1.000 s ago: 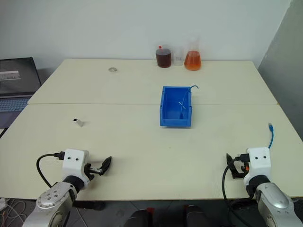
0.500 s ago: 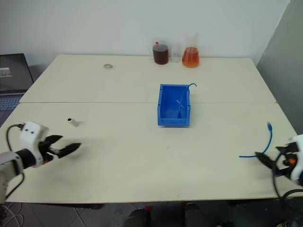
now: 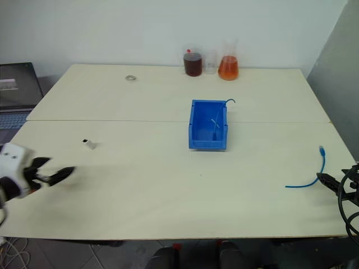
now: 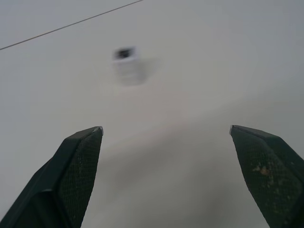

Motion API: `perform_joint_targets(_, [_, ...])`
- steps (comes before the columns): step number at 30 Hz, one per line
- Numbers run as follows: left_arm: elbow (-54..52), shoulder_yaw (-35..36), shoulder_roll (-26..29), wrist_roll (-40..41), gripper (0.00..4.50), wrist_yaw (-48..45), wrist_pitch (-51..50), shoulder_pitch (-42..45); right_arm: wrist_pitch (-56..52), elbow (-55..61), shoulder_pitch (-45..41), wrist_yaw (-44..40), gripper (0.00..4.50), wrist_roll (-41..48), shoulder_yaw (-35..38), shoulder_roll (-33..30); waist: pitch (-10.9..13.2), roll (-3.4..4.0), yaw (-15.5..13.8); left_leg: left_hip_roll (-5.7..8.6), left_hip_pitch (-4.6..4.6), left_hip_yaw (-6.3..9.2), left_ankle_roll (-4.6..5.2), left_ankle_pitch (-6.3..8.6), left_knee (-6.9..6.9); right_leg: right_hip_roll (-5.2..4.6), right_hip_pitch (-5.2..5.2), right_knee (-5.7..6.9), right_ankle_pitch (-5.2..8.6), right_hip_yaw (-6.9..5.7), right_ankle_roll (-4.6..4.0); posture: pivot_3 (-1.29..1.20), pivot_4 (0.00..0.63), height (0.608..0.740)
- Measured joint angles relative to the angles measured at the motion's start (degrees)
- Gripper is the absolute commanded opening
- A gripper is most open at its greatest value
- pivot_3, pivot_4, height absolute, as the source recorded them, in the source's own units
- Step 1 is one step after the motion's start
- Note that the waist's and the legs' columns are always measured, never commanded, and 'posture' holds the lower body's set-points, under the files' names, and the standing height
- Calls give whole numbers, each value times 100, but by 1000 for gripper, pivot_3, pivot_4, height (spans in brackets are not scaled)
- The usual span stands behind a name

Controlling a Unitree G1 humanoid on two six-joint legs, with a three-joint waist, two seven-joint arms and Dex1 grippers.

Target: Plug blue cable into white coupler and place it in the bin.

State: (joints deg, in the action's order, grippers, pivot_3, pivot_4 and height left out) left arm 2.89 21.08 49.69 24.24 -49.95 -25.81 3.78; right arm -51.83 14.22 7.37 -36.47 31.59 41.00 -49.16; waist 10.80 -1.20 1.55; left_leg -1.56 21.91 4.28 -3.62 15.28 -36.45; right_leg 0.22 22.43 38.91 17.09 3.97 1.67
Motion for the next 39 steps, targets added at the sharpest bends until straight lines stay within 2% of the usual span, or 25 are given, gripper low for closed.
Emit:
perform_joint_targets(2, [-820,-726,-393,338,4500,-150,-447,389,-94,-2,-123,273,4455,-85,0,20,0,0,-46,5,12,12,0,0,-25,0,-8,0,-3,-14,5,0,150,740])
perform_joint_targets(7, [-1347,-1773,-692,587,4500,-633,-761,1709,-253,-77,-198,644,4455,-263,15,14,-1,-1,-4,8,10,11,0,0,-41,14,-13,4,-8,-9,11,0,150,740])
perform_joint_targets(12, [-880,-2923,-1287,261,4500,-1509,-266,3242,-553,-344,-527,878,4455,-336,-102,8,-3,5,73,8,-3,-5,1,0,-48,24,-17,6,-14,10,19,0,150,740])
perform_joint_targets(17, [89,-3565,-1822,-438,4500,-1956,799,3732,-598,-779,-1172,1056,4455,-399,-616,57,-6,10,150,3,-5,-8,2,-1,-49,31,-18,8,-15,15,17,0,150,740])
perform_joint_targets(21, [640,-3787,-2206,-812,4500,-2002,1376,3968,-363,-1254,-1647,1111,4455,-572,-1037,96,-6,10,128,5,1,-6,3,0,-53,29,-16,6,-15,14,17,0,150,740])
perform_joint_targets(25, [925,-3801,-2349,-1002,4500,-2047,1677,4085,81,-1990,-2034,1142,4455,-822,-1404,220,-6,10,123,7,4,-5,4,0,-51,26,-14,7,-16,13,17,0,150,740])
perform_joint_targets(37, [778,-3788,-2366,-1108,4500,-1985,1743,3737,1172,-3837,-2906,1090,4455,-1249,-1818,504,-7,15,132,8,1,-5,4,0,-54,23,-15,14,-17,12,16,0,150,740])
perform_joint_targets(38, [766,-3788,-2363,-1109,4500,-1966,1738,3732,1201,-3898,-2943,1025,4071,-1235,-1833,533,-7,15,130,7,1,-4,4,0,-54,23,-15,13,-17,11,16,0,150,740])
perform_joint_targets(39, [760,-3788,-2357,-1109,4500,-1954,1731,3730,1216,-3906,-2949,970,3930,-1222,-1832,540,-7,16,129,7,1,-4,4,0,-54,23,-15,14,-17,11,16,0,150,740])
